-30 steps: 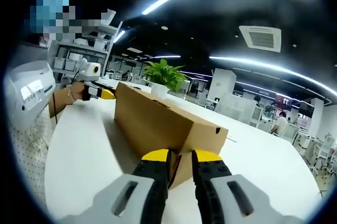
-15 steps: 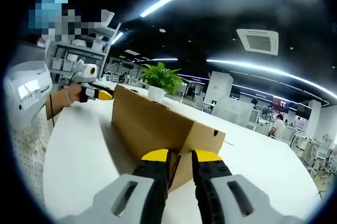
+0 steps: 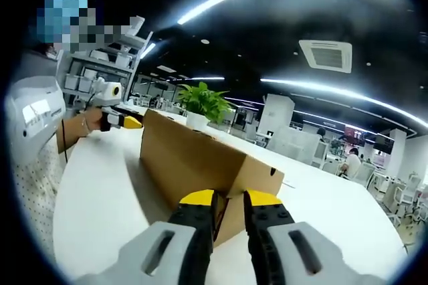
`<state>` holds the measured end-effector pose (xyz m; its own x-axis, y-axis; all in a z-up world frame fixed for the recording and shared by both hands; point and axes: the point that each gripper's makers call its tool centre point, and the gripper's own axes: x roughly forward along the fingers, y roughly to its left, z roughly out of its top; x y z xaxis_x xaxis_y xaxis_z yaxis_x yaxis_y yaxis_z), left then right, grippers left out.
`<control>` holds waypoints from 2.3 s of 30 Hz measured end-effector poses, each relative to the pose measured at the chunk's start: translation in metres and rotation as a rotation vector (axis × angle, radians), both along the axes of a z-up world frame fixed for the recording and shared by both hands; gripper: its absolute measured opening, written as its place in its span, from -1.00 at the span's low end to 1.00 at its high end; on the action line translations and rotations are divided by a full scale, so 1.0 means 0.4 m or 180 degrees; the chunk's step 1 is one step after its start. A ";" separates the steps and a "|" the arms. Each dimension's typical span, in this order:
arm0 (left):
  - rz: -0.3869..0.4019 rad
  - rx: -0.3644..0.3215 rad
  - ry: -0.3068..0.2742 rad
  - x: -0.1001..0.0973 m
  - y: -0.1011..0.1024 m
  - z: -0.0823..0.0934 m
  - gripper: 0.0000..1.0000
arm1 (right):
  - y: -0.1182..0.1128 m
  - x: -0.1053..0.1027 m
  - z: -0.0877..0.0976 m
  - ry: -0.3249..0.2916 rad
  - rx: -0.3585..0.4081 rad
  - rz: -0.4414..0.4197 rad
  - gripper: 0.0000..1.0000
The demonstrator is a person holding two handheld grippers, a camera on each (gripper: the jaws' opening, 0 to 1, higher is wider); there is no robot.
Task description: Operate the shoe box by opening the lid, removing the specified soft item, and placing it in the target area until the item is outside and the box remains undamaged.
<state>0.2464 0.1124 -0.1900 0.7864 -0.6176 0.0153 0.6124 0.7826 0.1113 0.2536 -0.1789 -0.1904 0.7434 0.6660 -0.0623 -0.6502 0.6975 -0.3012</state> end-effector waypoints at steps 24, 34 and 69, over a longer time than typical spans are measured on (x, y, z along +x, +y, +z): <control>-0.0102 0.0237 -0.0144 0.021 -0.015 0.059 -0.43 | 0.003 0.022 0.060 -0.0244 -0.0052 -0.0122 -0.67; -0.0074 0.0285 -0.0202 0.031 -0.022 0.083 -0.43 | -0.001 0.035 0.079 -0.0416 -0.0210 -0.0265 -0.65; 0.0089 0.0701 -0.0375 0.149 -0.027 0.183 -0.44 | -0.014 0.143 0.218 -0.0481 -0.0174 -0.0493 -0.87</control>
